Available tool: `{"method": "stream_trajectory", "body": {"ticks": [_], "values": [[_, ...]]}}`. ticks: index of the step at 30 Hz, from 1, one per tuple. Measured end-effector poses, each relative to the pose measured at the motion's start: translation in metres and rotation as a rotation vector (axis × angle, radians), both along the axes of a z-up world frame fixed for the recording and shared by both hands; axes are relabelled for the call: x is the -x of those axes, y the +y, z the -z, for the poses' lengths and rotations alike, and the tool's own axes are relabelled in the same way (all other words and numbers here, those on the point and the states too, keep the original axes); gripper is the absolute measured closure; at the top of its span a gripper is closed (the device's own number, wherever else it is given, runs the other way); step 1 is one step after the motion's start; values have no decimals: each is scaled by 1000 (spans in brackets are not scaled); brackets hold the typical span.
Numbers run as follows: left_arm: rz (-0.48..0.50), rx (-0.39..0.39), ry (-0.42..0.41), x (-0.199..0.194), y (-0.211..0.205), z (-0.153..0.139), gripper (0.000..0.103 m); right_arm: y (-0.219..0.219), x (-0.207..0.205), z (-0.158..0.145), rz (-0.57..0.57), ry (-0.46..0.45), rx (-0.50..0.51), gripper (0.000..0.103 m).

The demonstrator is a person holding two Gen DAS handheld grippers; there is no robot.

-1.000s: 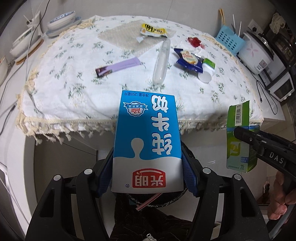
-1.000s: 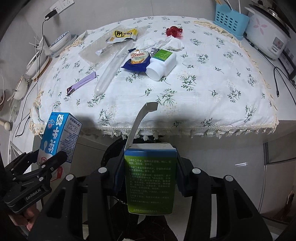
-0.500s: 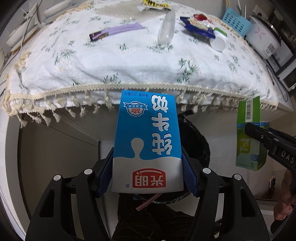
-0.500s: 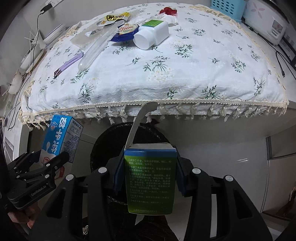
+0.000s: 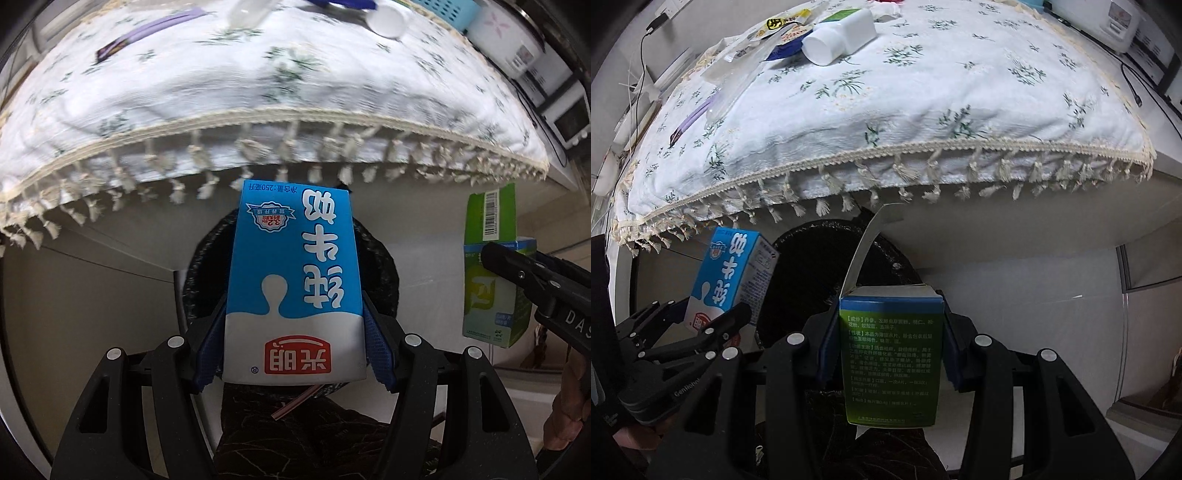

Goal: Collect trash
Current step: 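Open the left tool over the bin while the right tool releases the green box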

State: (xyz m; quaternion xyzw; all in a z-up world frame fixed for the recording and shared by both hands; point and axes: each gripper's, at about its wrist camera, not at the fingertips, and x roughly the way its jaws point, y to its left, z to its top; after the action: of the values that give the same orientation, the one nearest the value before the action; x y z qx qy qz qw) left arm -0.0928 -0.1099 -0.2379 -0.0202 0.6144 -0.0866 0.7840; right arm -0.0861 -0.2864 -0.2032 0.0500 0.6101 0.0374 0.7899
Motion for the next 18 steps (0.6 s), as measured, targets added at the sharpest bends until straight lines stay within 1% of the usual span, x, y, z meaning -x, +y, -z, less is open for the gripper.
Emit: {"method": "stream_trajectory", "body": {"ticks": [5, 6, 7, 9, 10, 12, 18], "values": [[29, -2, -4, 4, -12, 1, 37, -5, 4, 1, 12, 7, 5, 59], [30, 3, -16, 5, -12, -1, 32, -6, 4, 1, 12, 7, 5, 59], [27, 3, -29, 6, -12, -2, 23, -5, 4, 1, 12, 7, 4, 59], [15, -5, -52, 6, -13, -5, 12, -3, 3, 2, 5, 8, 1, 59], [11, -6, -57, 7, -9, -8, 9, -1, 3, 3, -1, 11, -1, 59], [-1, -12, -66, 8, -2, -10, 6, 5, 0, 4, -17, 15, -5, 59], [-59, -17, -83, 9, 29, -18, 6, 28, -6, 5, -63, 11, -15, 59]]}}
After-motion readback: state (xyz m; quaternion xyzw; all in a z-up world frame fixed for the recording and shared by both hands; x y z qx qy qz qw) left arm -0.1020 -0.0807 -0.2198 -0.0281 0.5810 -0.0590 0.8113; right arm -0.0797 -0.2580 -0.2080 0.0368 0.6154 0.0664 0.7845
